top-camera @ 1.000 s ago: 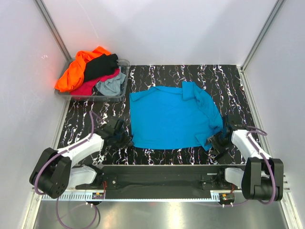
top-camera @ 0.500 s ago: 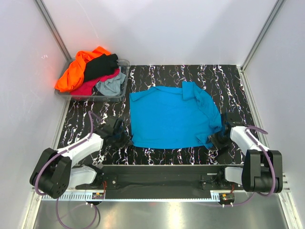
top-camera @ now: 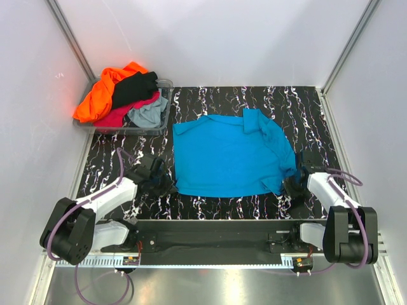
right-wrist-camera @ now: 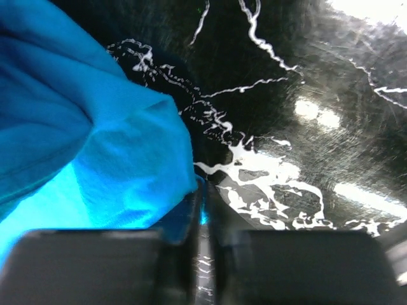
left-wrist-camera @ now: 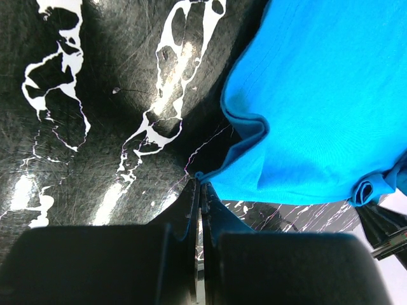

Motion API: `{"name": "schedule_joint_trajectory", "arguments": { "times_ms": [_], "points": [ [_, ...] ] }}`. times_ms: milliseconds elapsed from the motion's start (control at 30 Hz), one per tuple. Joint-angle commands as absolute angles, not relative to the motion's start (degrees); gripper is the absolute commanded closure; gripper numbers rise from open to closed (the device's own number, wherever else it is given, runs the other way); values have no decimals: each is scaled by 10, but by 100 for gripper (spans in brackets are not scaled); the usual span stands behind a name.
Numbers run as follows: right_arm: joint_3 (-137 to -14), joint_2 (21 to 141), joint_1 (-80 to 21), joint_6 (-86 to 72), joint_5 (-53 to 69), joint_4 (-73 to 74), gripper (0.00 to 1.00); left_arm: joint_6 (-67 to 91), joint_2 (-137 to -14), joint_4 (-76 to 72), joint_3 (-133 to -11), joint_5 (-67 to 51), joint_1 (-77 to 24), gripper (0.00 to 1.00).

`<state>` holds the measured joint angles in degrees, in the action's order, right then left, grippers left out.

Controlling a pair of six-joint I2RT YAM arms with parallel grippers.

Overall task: Fold and stack the t-shirts
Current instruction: Flatten the tshirt out

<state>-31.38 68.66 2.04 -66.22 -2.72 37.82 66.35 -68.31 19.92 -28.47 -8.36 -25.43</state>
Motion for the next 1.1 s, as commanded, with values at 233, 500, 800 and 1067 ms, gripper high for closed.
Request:
{"name": "schedule_joint_trajectory", "arguments": {
  "times_ms": [233,500,800,1067],
  "points": [
    [-328,594,17,-611,-44,366,100,632,-662,206,-306,-95,-246,100],
    [-433,579,17,-490,43,438,100,594,-622,247,-338,-69,-244,100],
    [-463,756,4,-345,176,404,100,588,-627,250,-337,-72,-244,100],
    [-447,776,4,-382,171,391,88,580,-648,248,-343,-80,-244,100]
  ]
}}
